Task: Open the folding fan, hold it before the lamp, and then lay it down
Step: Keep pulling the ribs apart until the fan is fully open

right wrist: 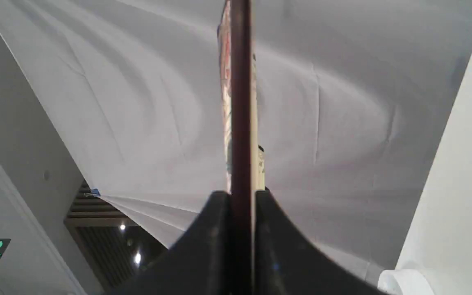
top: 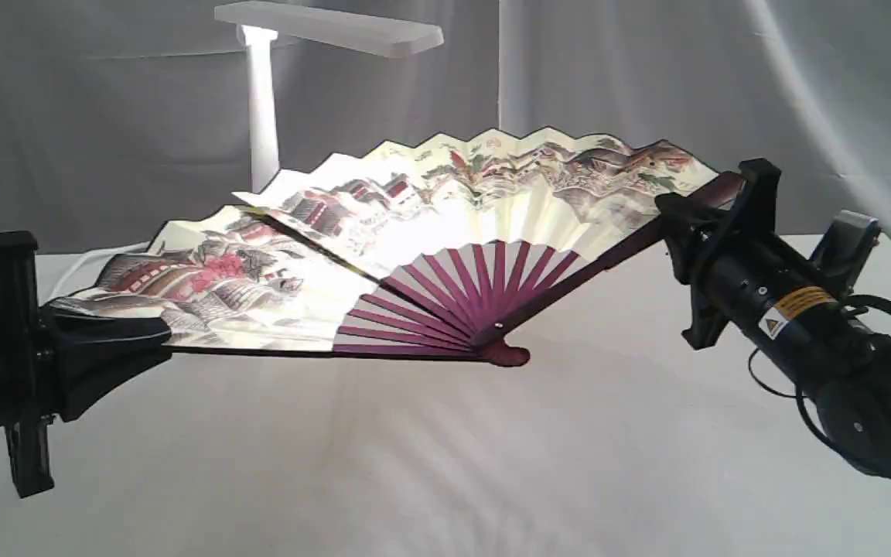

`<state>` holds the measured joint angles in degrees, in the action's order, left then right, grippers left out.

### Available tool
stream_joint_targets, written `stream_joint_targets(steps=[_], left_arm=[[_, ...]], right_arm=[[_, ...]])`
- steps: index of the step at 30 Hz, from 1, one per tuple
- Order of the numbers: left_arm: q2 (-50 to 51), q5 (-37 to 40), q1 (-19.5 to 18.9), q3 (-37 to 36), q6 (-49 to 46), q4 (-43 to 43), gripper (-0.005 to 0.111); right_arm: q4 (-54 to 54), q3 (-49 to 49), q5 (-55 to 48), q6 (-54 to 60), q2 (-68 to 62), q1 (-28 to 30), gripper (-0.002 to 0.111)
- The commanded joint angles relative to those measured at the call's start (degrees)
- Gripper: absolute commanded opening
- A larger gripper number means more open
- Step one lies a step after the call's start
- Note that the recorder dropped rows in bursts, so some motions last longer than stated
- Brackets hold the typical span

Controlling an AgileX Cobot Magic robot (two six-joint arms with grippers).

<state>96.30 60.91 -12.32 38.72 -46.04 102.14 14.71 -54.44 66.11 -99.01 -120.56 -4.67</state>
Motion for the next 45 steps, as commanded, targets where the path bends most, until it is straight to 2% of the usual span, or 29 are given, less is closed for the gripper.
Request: stream_joint_targets(steps=[1,19,31,45], left_arm=[[-0.4,-2.3,-0.2,-0.7,-0.5,-2.2,0.0],[-0.8,-1.8,-0.2,-0.7,1.1,-2.2,0.0],[-6.1,-1.9,-0.4,-0.7,3.9,-2.2,0.0],[-12.3,-1.0,-0.4,-0.7,10.5,-2.2,0.0]], right_arm=[[-8.5,-0.3,2.6,-0.2,0.1,0.8,0.0],[-12.2,-0.3,3.9,0.1,0.1,0.8,0.0],[-10.7,-0.3,3.9,0.1,0.8,0.8,0.0],[-10.9,-0.3,3.8,1.7,7.9,0.8,0.0]])
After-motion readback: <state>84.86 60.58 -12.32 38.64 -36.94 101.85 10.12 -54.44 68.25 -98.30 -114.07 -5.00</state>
